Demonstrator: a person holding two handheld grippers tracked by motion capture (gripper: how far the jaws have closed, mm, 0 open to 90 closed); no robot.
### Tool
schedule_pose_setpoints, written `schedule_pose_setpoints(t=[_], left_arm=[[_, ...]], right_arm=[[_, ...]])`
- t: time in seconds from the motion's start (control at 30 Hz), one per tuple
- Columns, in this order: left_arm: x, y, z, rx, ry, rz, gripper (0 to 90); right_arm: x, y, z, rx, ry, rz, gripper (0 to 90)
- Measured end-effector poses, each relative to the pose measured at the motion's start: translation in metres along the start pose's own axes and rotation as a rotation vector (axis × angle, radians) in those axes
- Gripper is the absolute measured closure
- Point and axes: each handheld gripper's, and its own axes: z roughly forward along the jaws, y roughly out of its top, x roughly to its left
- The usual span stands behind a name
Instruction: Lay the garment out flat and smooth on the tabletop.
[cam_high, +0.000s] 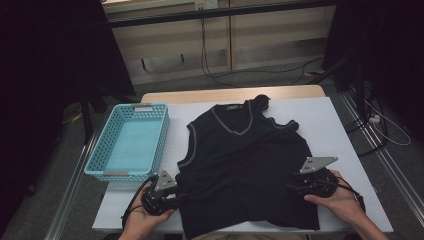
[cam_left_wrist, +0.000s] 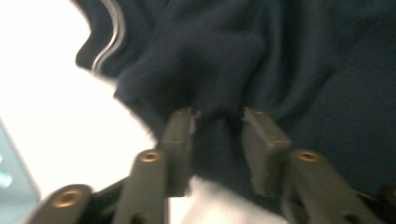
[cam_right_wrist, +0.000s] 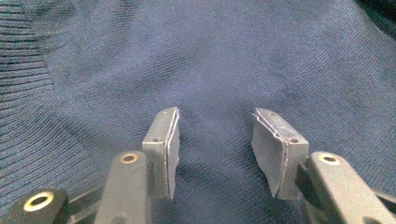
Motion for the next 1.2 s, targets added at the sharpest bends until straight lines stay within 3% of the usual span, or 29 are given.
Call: schedule_pose_setpoints(t=[0.1, 0.2, 0.27, 0.33, 0.37, 0.5, 0.63, 0.83, 0.93, 1.0, 1.03, 1.1, 1.13, 1.2], left_arm=[[-0.009, 0.006, -0.004, -0.04, -0.029, 0.008, 53.1], [-0.02, 0.01, -0.001, -0.052, -0.05, 0.061, 42.0], [-0.024, 0.012, 0.003, -0.053, -0.054, 0.067, 37.2], [-0.027, 0.013, 0.006, -0.073, -0.077, 0.064, 34.5], [-0.028, 0.013, 0.007, -0.071, -0.095, 0.081, 33.6], [-0.034, 0.012, 0.013, -0.058, -0.134, 0.107, 33.8], [-0.037, 0.012, 0.014, -0.051, -0.18, 0.095, 37.2], [-0.04, 0.014, 0.013, -0.06, -0.229, 0.124, 53.8], [-0.046, 0.021, 0.016, -0.077, -0.246, 0.125, 57.6], [-0.053, 0.027, 0.019, -0.062, -0.275, 0.168, 58.9], [-0.057, 0.029, 0.023, -0.063, -0.297, 0.165, 60.4], [-0.063, 0.032, 0.033, -0.022, -0.3, 0.19, 61.1], [-0.064, 0.033, 0.038, 0.01, -0.271, 0.196, 60.5], [-0.056, 0.034, 0.047, 0.05, -0.28, 0.158, 52.0]], right_arm=[[0.0, 0.0, 0.0, 0.003, 0.032, -0.006, 65.1], [0.003, 0.001, -0.001, 0.006, 0.05, -0.018, 78.0], [0.005, 0.001, -0.002, 0.015, 0.058, -0.026, 87.9], [0.007, 0.001, -0.004, 0.023, 0.044, -0.042, 89.6], [0.008, 0.001, -0.005, 0.029, 0.037, -0.045, 90.0], [0.008, -0.003, -0.012, 0.05, 0.009, -0.058, 90.0], [0.006, -0.014, -0.022, 0.05, -0.019, -0.034, 90.0], [0.008, -0.021, -0.03, 0.042, -0.05, -0.021, 89.2], [0.009, -0.013, -0.03, 0.019, -0.043, -0.038, 73.5], [0.012, -0.004, -0.03, -0.015, -0.018, -0.045, 70.3], [0.015, 0.001, -0.029, -0.029, 0.0, -0.053, 69.1], [0.022, 0.011, -0.025, -0.038, 0.031, -0.081, 67.8], [0.026, 0.016, -0.022, -0.037, 0.049, -0.097, 66.9], [0.035, 0.026, -0.014, -0.031, 0.081, -0.128, 61.7]])
